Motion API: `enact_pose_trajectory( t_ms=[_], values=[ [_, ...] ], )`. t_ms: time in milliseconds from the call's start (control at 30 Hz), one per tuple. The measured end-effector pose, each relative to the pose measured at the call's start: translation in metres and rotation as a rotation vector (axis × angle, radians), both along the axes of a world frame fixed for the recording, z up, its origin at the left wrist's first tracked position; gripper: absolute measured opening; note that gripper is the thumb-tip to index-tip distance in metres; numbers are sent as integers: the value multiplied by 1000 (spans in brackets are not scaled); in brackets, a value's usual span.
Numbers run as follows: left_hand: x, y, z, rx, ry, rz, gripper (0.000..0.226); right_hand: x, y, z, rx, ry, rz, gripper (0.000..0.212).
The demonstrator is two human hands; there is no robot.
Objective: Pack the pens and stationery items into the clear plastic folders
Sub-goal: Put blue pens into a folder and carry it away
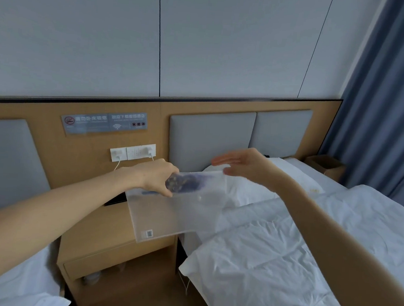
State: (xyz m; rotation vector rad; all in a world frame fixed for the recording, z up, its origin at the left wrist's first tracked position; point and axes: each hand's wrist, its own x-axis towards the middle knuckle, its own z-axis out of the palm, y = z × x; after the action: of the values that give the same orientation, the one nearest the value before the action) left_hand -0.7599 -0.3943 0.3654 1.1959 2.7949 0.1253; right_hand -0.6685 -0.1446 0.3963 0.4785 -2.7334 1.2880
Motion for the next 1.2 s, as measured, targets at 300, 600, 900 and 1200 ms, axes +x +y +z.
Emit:
enact_pose_trajectory(
  t_ms=[300,600,900,1200],
  values=[
    [25,36,9,-40,108,-105,30,-22,-72,-19,782,-197,-71,40],
    [22,7,7,-20,-17,-36,39,-22,-75,-19,844,-110,-84,38],
    [24,-4,1,-105,55,-46,27,-9,-83,-19,773,-219,4,45],
    [22,-7,-1,-148,67,-104,27,-4,-89,-26,821,-123,17,38]
  ],
)
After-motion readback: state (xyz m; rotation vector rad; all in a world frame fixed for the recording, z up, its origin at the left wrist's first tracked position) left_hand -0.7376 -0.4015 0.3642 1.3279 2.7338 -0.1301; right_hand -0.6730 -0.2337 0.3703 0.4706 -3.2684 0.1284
